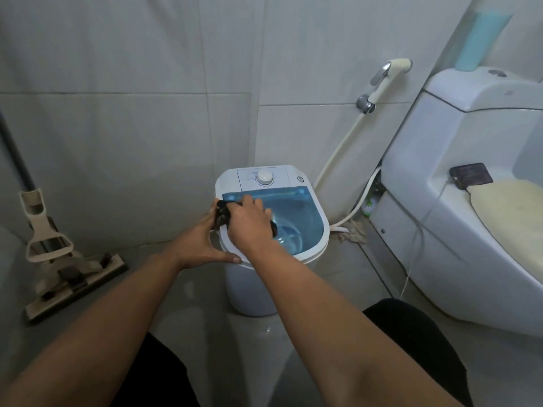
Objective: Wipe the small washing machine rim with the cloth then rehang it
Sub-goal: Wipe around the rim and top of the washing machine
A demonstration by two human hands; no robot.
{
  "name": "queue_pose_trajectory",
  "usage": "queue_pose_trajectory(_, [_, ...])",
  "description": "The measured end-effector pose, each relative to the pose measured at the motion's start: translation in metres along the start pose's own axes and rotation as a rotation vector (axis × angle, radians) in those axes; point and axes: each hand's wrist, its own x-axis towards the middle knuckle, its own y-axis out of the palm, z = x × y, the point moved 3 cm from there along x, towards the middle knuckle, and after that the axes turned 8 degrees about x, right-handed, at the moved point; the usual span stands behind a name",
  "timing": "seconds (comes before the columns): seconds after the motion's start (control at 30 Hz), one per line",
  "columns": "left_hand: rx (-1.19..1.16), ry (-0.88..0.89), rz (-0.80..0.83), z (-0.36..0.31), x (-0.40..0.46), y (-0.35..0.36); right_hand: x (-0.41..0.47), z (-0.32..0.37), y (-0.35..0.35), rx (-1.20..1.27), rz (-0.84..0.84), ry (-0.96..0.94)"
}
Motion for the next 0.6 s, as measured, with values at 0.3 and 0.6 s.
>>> queue_pose_trajectory(0.3, [0.101,-0.016,-0.004,0.007,0.002,0.001,0.063,-0.016,-0.001,-0.093,0.072,-0.007])
queue_pose_trajectory(0.6, [0.230,-0.076,0.005,0.000,-0.002,-0.005,0.045,-0.066,-0.031,-0.160,0.069,0.141])
